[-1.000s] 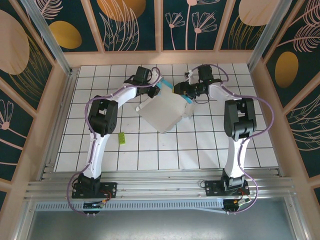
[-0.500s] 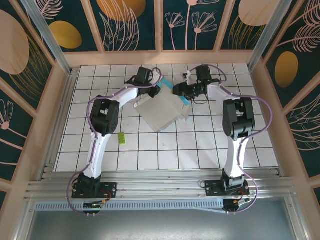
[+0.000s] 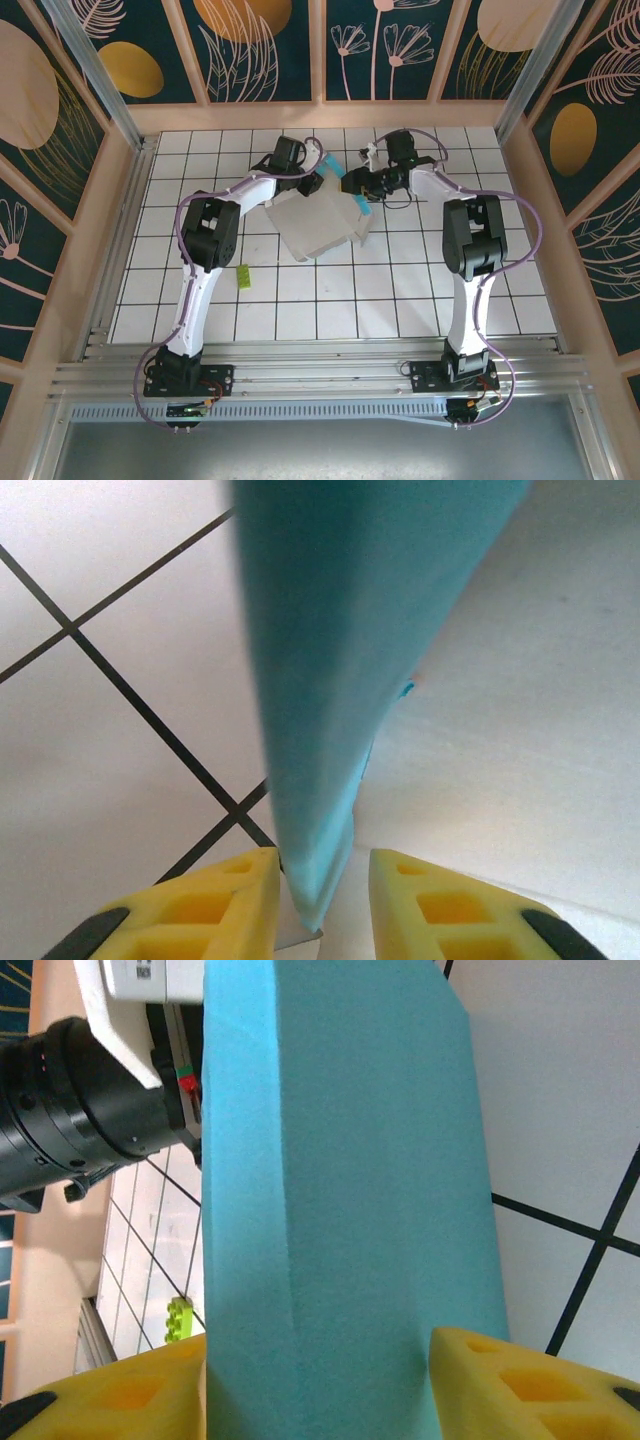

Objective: Fold the paper box

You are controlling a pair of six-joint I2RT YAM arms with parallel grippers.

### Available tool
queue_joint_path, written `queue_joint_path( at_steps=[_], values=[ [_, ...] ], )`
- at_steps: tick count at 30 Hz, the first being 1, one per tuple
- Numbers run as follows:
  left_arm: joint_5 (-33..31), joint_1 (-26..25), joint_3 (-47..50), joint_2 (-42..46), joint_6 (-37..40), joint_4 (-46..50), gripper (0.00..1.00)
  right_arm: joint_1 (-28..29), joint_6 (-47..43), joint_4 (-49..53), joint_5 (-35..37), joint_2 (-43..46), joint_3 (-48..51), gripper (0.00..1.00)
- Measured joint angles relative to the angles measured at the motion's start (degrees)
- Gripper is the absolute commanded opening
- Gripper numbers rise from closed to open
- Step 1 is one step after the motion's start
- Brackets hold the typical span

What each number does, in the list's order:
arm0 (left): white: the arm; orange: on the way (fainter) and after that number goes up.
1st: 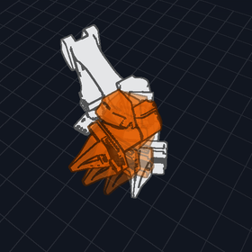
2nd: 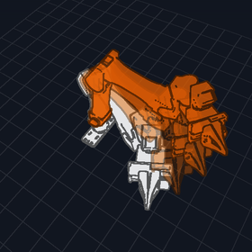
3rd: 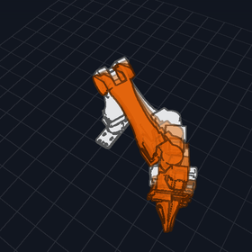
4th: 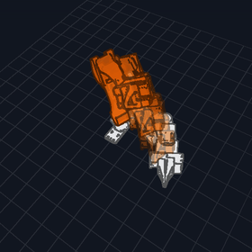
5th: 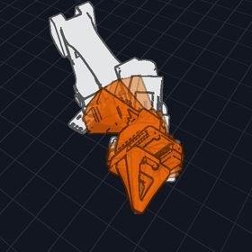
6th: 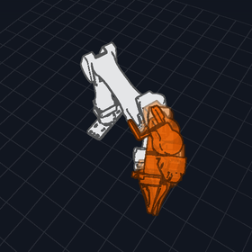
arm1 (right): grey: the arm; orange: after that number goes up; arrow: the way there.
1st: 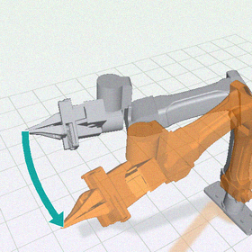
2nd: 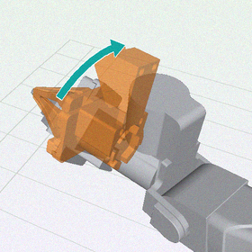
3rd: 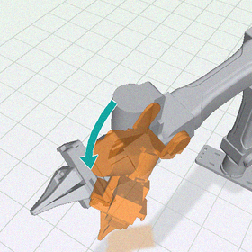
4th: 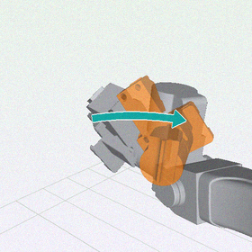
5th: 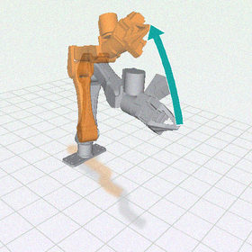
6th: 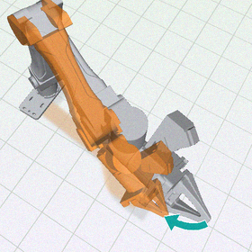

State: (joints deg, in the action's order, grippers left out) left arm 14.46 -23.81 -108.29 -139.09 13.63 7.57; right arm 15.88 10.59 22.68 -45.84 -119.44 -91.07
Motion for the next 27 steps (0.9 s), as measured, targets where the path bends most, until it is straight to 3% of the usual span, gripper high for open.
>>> queue_joint_path(
  at_steps=[10,19,27],
  values=[
    [-0.55,-0.09,0.44,0.72,1.38,-0.55,0.38,0.42,-2.34,2.34,1.55,0.00,-2.47,0.49],
    [4.35,1.57,-0.72,0.94,3.34,0.04,0.51,1.11,-4.55,4.55,3.80,0.00,-3.56,0.47],
    [9.97,3.30,-6.91,0.92,5.09,2.45,0.49,2.01,-5.81,5.99,4.44,-0.11,-4.98,0.46]
  ],
)
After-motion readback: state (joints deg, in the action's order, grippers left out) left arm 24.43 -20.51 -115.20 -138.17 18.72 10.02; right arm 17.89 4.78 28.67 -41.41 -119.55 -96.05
